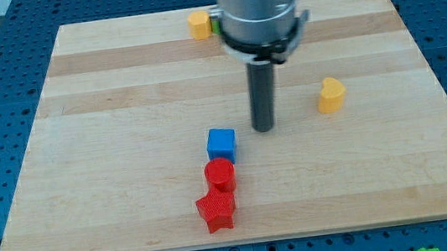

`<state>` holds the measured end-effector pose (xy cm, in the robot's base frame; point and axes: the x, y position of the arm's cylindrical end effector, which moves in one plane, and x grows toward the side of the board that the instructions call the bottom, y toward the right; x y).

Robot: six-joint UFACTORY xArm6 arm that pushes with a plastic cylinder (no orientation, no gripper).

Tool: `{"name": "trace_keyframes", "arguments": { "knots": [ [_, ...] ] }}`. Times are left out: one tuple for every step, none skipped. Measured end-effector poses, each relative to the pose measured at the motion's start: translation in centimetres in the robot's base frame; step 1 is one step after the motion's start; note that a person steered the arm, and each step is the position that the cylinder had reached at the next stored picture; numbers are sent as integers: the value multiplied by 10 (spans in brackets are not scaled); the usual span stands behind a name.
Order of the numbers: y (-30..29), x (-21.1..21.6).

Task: Move yourself to the right side of the yellow heart

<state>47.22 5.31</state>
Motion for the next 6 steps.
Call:
{"name": "trace_keyframes", "arguments": {
  "knots": [
    [23, 2],
    [29, -2],
    [58, 9],
    [100, 9],
    [136, -2],
    [131, -17]
  ]
}}
